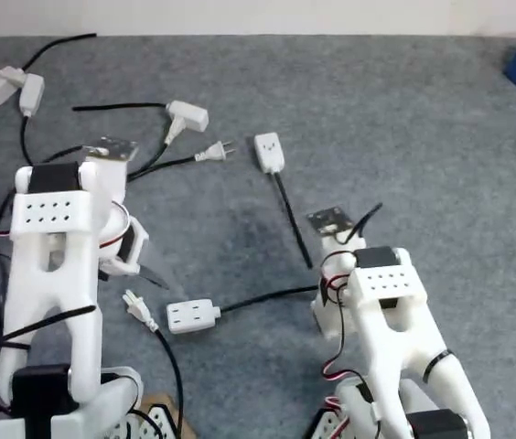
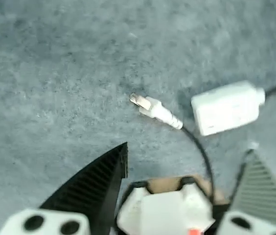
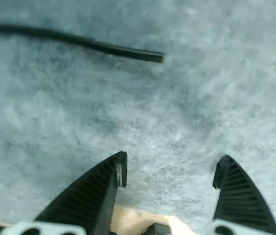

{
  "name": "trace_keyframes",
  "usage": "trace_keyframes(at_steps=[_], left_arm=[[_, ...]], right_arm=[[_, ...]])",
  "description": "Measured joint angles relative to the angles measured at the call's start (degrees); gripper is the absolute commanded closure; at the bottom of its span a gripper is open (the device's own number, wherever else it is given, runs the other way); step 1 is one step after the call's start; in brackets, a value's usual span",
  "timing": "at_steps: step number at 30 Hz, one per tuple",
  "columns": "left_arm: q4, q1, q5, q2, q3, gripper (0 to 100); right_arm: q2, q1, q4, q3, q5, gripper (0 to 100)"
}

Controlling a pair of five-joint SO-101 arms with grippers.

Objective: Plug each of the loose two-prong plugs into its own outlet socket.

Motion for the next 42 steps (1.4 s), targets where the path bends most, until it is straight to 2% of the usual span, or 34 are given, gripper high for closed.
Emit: trace_keyframes(at_steps=[7, 11, 15, 19, 24, 30, 35, 42], left_arm=[[-0.4, 1.1, 20.9, 0.7, 1.8, 66], [-0.4, 6.5, 24.2, 0.7, 5.5, 66], [-1.9, 12.2, 24.5, 0.7, 11.5, 66], [-6.8, 12.4, 24.5, 0.7, 15.6, 66], [-11.6, 8.3, 24.3, 0.7, 18.3, 66], [-16.1, 1.4, 15.9, 0.7, 22.2, 66], [-17.1, -1.7, 11.9, 0.7, 26.2, 66], [-26.0, -4.0, 10.4, 0.3, 31.4, 66]], right_arm=[[0.0, -0.1, -1.2, 0.0, -3.9, 71.7], [0.0, -0.1, -1.2, 0.0, -3.9, 71.7], [0.0, -0.1, -1.2, 0.0, -3.9, 71.7], [0.0, -0.1, -1.2, 0.3, -3.9, 71.7], [0.0, -0.1, -1.2, 0.3, -3.9, 71.7], [0.0, -0.1, -1.2, 0.3, -3.9, 71.7], [0.0, -0.1, -1.2, 0.3, -3.9, 71.7], [0.0, -0.1, -1.2, 0.3, -3.9, 71.7]])
